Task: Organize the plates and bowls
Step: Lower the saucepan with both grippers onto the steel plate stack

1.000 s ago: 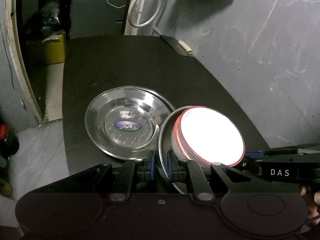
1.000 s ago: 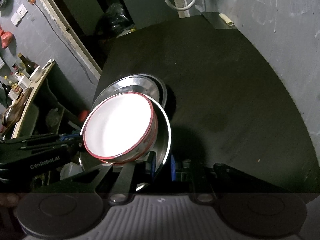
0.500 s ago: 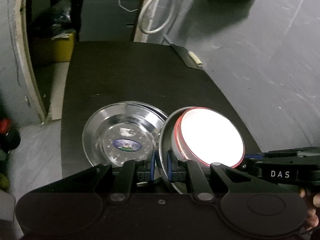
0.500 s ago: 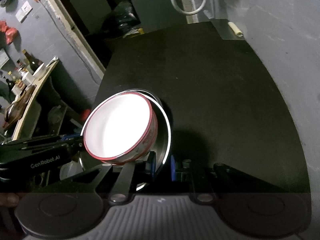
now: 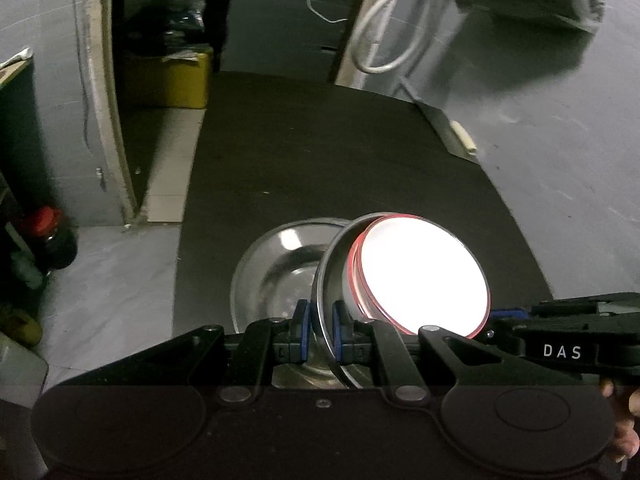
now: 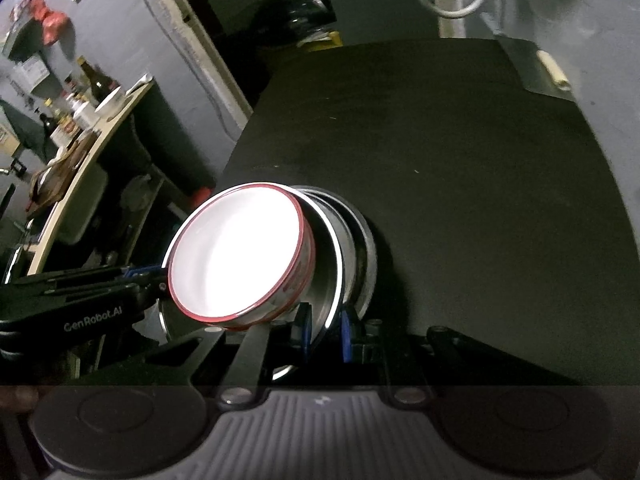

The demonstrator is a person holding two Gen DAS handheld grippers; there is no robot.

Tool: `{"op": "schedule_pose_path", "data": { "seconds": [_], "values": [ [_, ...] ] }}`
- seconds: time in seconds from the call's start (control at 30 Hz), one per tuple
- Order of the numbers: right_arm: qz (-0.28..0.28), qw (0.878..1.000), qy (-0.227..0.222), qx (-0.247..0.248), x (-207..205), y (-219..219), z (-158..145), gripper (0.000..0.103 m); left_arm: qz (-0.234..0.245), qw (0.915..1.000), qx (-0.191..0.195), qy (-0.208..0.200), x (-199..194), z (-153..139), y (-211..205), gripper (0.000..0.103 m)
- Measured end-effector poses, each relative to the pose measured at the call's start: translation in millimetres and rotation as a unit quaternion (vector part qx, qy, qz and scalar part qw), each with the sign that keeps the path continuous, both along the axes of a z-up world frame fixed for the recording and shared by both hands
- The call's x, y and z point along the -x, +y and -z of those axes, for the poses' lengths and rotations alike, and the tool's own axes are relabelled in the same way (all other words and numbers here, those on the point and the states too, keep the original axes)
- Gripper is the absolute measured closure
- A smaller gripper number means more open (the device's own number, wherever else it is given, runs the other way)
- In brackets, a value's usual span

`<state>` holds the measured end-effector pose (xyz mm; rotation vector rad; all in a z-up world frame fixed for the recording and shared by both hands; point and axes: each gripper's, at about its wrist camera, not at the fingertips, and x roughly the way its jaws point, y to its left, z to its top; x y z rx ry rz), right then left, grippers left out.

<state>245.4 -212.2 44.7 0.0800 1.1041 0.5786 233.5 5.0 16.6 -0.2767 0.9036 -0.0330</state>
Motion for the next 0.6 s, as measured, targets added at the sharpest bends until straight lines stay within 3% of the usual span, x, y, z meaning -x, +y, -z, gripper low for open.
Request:
{"op": "schedule_pose_path", "data": {
  "seconds": [0.3, 0.6],
  "values": [
    [-0.032, 0.999, 0.001, -0.005, -34, 23, 10, 0.086, -0.030, 0.9994, -0.013, 0.012, -24, 12, 15, 0.093],
    [-0.033, 0.999, 0.010, -0.009, -42, 26, 16, 0.086, -0.037, 0.9989, -0.015, 0.024, -32, 18, 19, 0.094]
  ]
}}
